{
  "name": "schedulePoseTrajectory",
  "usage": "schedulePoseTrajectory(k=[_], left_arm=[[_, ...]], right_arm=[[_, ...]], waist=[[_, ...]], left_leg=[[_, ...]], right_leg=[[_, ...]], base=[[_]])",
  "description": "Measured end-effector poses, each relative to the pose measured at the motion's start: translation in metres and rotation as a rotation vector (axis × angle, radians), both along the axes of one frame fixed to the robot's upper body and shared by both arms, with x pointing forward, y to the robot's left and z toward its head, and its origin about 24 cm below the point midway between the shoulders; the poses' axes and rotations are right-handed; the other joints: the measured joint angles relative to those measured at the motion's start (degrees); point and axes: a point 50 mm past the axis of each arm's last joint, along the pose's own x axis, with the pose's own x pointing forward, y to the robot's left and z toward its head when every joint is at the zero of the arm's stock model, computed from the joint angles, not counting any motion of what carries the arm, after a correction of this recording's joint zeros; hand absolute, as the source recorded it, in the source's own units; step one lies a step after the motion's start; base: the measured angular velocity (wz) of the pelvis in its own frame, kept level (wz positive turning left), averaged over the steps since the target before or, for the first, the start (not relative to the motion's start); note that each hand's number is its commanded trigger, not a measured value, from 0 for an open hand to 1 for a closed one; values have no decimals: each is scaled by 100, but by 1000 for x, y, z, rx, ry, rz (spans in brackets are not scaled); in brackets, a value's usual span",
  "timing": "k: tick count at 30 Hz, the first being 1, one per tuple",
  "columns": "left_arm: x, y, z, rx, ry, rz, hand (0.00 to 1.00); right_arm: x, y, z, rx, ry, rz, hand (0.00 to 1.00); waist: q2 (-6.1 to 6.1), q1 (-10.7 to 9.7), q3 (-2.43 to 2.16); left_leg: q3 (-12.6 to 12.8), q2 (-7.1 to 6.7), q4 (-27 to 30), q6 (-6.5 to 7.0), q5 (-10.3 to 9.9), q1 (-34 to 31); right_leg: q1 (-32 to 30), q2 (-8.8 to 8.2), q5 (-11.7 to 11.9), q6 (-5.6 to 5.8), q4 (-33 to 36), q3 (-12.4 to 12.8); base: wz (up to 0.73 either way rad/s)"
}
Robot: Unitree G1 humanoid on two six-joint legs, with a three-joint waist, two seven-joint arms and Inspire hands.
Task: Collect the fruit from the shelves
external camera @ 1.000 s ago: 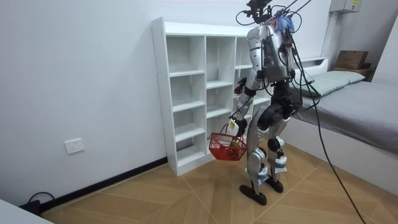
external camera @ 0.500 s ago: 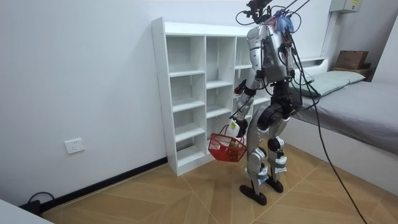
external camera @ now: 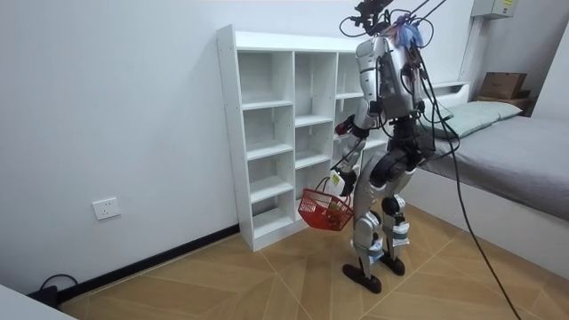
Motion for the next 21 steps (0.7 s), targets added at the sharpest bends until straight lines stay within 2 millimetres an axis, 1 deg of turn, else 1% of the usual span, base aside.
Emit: schedulePoseTrajectory(k=[2, 4, 12, 16, 21], left_arm=[[2, 0, 2, -4, -15, -2, 100], [4, -2, 5, -13, -35, -8, 100], [7, -6, 11, -38, -61, -31, 100], [7, -9, 13, -54, -81, -36, 100], [5, -8, 16, -71, -104, -29, 100]], right_arm=[[0, -1, 1, -19, -2, 4, 0], [0, -4, 4, -49, -5, 4, 0], [0, -5, 6, -88, -7, -15, 0], [2, -3, 11, -100, -27, -17, 0], [2, -4, 13, -108, -41, -34, 0]], waist=[[0, -25, 0], [-2, -22, 0], [-34, -8, 18], [-41, -9, 22], [-44, 22, 23]], left_leg=[[-31, -8, 87, 0, 0, -116], [-57, -33, 209, 2, -2, -262], [-86, -55, 657, 6, -54, -585], [-98, -39, 913, -14, -95, -825], [-110, -20, 1052, -47, -117, -990]], right_leg=[[-75, -14, -34, -24, 52, -19], [-210, -64, -100, -47, 203, -41], [-510, -189, -299, -104, 689, -82], [-744, -208, -383, -140, 970, -56], [-921, -228, -440, -206, 1173, -62]], base=[[9], [12], [9], [5], [0]])
